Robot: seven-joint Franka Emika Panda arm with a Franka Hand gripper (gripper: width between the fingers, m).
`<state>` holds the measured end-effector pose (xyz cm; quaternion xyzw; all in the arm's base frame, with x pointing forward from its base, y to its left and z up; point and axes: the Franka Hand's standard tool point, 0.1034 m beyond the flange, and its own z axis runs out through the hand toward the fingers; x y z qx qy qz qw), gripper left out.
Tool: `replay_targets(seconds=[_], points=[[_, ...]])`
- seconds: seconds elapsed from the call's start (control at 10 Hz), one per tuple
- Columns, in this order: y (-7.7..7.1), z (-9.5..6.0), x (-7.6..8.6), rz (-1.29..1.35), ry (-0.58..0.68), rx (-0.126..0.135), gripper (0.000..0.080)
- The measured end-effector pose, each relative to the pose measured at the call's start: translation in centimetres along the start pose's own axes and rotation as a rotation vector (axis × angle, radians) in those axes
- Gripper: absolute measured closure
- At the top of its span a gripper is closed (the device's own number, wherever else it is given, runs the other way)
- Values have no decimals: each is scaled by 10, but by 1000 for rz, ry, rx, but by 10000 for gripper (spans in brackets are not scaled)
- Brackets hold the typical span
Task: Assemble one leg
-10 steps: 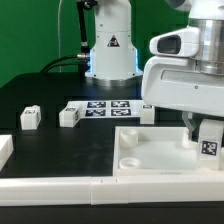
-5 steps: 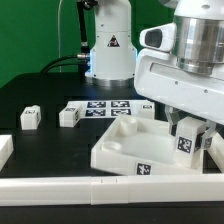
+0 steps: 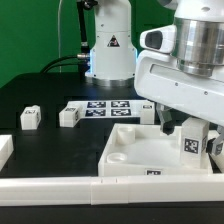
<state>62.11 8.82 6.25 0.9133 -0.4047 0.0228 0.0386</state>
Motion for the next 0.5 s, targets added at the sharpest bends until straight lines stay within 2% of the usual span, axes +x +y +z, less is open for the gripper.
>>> replay_targets(seconds=[0.5], points=[[0, 1, 0, 0, 0, -1, 150]])
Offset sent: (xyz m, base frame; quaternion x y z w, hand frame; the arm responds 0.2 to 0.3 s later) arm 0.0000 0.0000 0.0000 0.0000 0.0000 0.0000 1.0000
